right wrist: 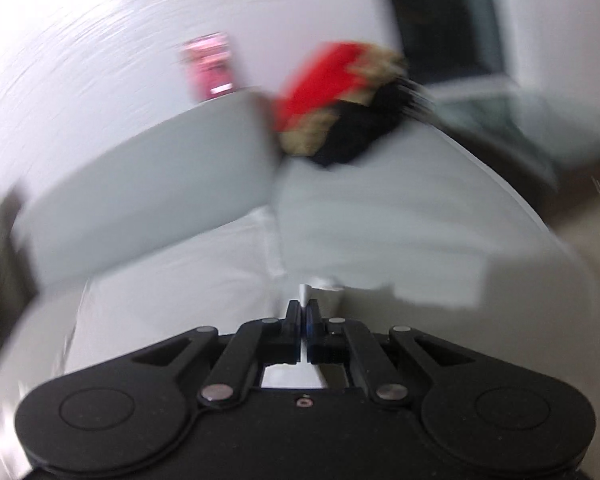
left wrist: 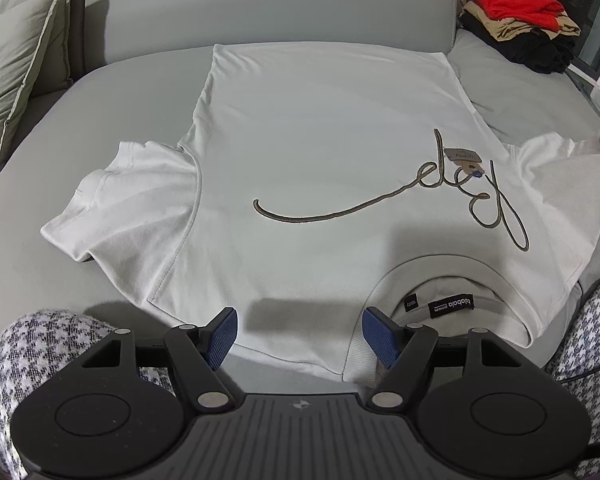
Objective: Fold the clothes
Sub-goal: 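Fold the held side with the right gripper inward over the logo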
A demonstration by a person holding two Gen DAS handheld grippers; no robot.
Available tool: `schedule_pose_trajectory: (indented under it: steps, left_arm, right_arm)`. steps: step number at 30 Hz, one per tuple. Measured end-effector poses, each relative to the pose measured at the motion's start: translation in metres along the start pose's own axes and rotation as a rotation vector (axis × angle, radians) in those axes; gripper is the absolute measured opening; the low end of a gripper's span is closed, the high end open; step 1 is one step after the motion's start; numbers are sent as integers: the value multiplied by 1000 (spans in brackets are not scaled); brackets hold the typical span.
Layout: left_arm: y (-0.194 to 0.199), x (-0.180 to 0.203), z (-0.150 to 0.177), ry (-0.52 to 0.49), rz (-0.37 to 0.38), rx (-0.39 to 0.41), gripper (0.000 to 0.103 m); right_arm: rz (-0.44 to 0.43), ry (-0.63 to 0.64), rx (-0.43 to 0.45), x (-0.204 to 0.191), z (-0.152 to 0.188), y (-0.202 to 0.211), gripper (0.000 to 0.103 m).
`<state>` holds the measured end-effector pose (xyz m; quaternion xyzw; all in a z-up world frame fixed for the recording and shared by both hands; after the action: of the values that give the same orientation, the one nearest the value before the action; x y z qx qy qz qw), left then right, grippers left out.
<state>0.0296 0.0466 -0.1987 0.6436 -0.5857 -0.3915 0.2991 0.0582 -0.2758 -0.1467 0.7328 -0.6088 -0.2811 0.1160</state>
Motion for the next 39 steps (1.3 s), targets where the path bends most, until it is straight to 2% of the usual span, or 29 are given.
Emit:
schedule_pose_trajectory:
  steps: [4, 6, 10, 13, 14, 16, 19, 20, 21, 24, 25, 26, 27, 29, 31, 34, 37, 39]
  left_arm:
    - [0, -4, 1, 10, -4, -1, 69]
    - [-2, -6, 3, 13, -9, -5, 69]
    - [-5, -7, 6, 15, -13, -19, 69]
    - [-6, -7, 6, 11, -12, -20, 69]
    - [-7, -6, 6, 11, -10, -21, 69]
    - [-8, -5, 6, 12, -6, -24, 69]
    - [-10, -2, 6, 12, -5, -22, 68]
    - [-11, -1, 5, 9, -8, -19, 68]
    - [-12, -1, 5, 7, -10, -15, 68]
    - [-15, 1, 2, 0, -18, -6, 68]
    - [-16, -1, 2, 0, -26, -5, 67]
    - [-17, -4, 3, 2, -38, -6, 66]
    - [-17, -7, 3, 6, -45, -6, 66]
    - [-17, -14, 6, 19, -49, -11, 66]
    - [-18, -19, 8, 30, -50, -14, 66]
    - [-18, -20, 9, 39, -46, -7, 63]
    - [-18, -15, 7, 36, -39, 23, 53]
    - [-18, -8, 5, 19, -31, 53, 44]
  right_arm:
    - [-52, 347, -95, -67, 26, -13, 2]
    - [-74, 470, -156, -88, 48, -23, 2]
    - [-68, 382, -188, -73, 51, -23, 3]
    - [-62, 306, -210, -60, 52, -23, 15]
    - [-60, 281, -217, -55, 52, -23, 24]
    - [-55, 231, -231, -47, 53, -22, 26]
    - [-49, 155, -252, -34, 54, -22, 21]
    - [-47, 130, -259, -30, 54, -21, 11]
    - [-14, 45, -265, -14, 52, -27, 9]
    - [76, -58, -333, 17, 60, -48, 9]
    - [114, -38, -390, 20, 70, -51, 8]
    - [154, -10, -452, 22, 80, -53, 1]
    - [194, 19, -515, 24, 91, -55, 1]
    - [236, 69, -570, 19, 98, -48, 0]
    - [255, 75, -587, 16, 98, -40, 0]
    - [142, 20, -488, -1, 82, -34, 7]
    - [23, -37, -381, -20, 64, -26, 8]
    - [-96, -76, -381, -43, 67, -29, 8]
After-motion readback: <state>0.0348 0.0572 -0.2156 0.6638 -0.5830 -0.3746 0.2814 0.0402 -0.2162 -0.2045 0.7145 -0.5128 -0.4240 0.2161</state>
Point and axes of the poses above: each gripper's, at about its wrist camera, not at the fingertips, and y roughly against the way its jaws point, x to its right, z to its underside, the point moved 8 cm from there along -y, roughly the way its jaws point, and after that the axes turned 12 degrees about -z, right-handed, at the moved point
